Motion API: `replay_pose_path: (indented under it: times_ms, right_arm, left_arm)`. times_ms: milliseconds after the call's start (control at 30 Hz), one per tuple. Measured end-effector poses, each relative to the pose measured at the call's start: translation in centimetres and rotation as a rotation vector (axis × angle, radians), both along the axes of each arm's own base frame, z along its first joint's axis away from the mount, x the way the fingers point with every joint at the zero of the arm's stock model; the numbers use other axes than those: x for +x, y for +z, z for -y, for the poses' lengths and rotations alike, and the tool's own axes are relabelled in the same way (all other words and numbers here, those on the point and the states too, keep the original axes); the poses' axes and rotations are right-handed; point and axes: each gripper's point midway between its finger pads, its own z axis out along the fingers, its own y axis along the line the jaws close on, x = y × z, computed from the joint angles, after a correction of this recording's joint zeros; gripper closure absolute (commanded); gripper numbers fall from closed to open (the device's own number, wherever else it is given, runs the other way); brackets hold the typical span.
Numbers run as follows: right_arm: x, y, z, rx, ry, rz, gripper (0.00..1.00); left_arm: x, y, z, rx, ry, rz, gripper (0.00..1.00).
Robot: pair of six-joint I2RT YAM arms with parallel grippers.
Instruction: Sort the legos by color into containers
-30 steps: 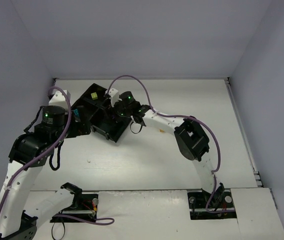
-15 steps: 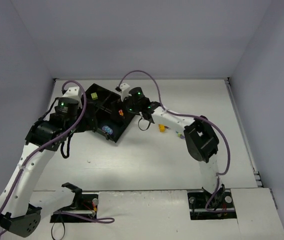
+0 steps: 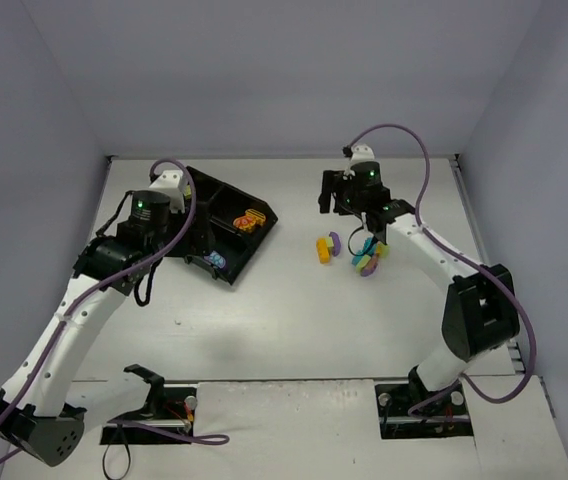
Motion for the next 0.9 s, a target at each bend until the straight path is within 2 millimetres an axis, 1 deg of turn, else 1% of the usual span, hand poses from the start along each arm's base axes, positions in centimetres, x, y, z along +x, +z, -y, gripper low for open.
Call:
replay_pose_path:
  times_ms: [67, 200, 233, 300, 333, 433, 500, 633, 700, 767, 800, 900]
  right_arm:
    - [-1.1, -1.5, 2.0, -0.042, -0.056, -0.045, 0.33]
    - [-3.0, -4.5, 5.0, -0.098, -0.130, -0.138, 0.33]
    - [-3.3, -5.0, 5.4, -0.107, -0.141, -0.155, 0.32]
    - [-3.5, -5.4, 5.7, -0.113, -0.142, -0.170, 0.32]
    - [-3.5, -5.4, 5.8, -0.114, -0.138, -0.174, 0.32]
    - [-3.4, -5.8, 5.1, -0.105, -0.098, -0.187, 0.30]
    - [-3.0, -6.6, 4.5, -0.104, -0.072, -0.207, 0.30]
    - [-2.8, -9.2, 3.4, -0.107, -0.014, -0.273, 0.31]
    - [-3.2, -10.5, 3.1, -0.109, 0.009, -0.312, 0.32]
    - [-3.6, -11.3, 3.0, -0.115, 0.027, -0.339, 0.33]
    - [-3.7, -11.5, 3.0, -0.119, 0.036, -0.346, 0.37]
    - [-3.9, -11.7, 3.0, -0.127, 0.051, -0.353, 0.43]
  left_arm:
    - [0.0, -1.1, 0.5, -0.004, -0.027, -0.016, 0.13]
    - [0.1, -2.4, 1.5, -0.021, -0.077, -0.039, 0.13]
    - [0.1, -2.5, 1.7, -0.022, -0.088, -0.040, 0.13]
    - [0.2, -2.4, 2.1, -0.024, -0.108, -0.029, 0.13]
    - [0.3, -2.3, 2.3, -0.026, -0.119, -0.020, 0.13]
    - [0.6, -2.2, 2.8, -0.027, -0.141, -0.003, 0.13]
    - [0.8, -2.3, 3.1, -0.025, -0.151, -0.002, 0.13]
    - [1.2, -3.3, 4.1, -0.014, -0.176, -0.025, 0.13]
    - [1.3, -4.1, 4.8, 0.000, -0.197, -0.049, 0.13]
    - [1.2, -4.9, 5.5, 0.018, -0.223, -0.068, 0.13]
    - [1.2, -5.2, 5.7, 0.026, -0.231, -0.074, 0.13]
    - [1.1, -5.8, 6.2, 0.045, -0.253, -0.087, 0.13]
